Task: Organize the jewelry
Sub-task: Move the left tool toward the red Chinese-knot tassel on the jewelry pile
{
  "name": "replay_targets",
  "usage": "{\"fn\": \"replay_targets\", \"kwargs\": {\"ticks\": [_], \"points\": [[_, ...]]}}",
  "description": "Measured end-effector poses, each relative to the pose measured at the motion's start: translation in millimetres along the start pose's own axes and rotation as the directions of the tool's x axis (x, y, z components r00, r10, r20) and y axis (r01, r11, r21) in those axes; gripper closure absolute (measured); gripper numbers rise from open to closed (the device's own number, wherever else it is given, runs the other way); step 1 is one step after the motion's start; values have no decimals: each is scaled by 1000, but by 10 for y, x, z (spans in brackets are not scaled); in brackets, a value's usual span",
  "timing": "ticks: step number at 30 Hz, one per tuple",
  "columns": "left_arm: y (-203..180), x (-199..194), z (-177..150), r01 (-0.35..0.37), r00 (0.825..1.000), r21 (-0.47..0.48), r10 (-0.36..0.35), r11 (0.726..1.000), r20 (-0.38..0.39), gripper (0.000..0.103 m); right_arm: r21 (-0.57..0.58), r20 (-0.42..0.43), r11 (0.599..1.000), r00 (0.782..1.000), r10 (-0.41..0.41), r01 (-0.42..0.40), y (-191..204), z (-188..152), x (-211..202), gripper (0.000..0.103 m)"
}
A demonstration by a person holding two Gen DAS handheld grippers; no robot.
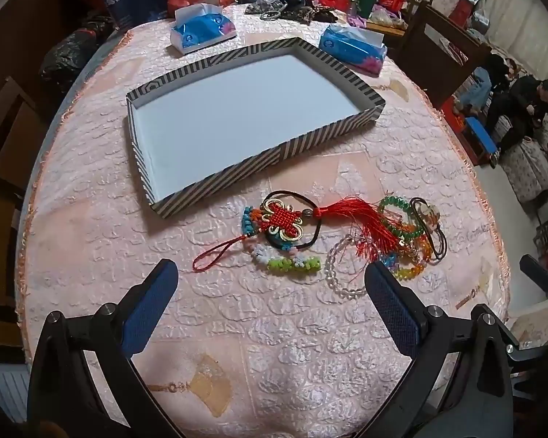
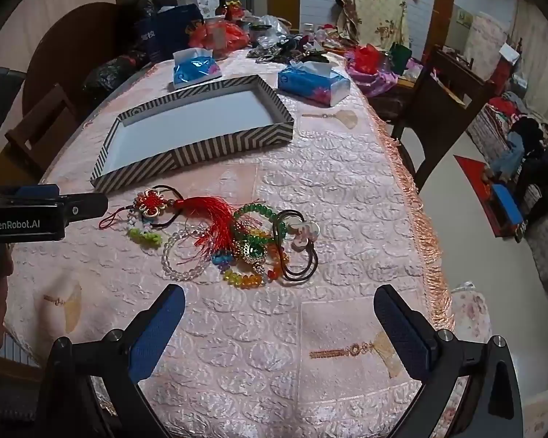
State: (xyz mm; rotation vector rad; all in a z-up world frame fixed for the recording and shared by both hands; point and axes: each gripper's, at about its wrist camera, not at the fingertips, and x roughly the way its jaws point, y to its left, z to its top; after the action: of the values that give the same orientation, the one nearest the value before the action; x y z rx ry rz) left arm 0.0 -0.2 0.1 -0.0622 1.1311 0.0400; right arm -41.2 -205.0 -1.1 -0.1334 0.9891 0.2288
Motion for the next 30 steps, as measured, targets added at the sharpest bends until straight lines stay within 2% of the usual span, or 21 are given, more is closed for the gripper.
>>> {"fn": "replay_targets", "kwargs": {"ticks": [9, 30], "points": [[10, -3, 17, 14, 1000, -8, -14, 1000, -1, 0, 8, -2, 1000, 1000, -1, 1, -8, -9, 0, 0], [39, 46, 14, -11, 1000, 9, 11, 1000, 8, 0, 0, 2, 1000, 1000, 15, -15, 80, 19, -7, 0]]}}
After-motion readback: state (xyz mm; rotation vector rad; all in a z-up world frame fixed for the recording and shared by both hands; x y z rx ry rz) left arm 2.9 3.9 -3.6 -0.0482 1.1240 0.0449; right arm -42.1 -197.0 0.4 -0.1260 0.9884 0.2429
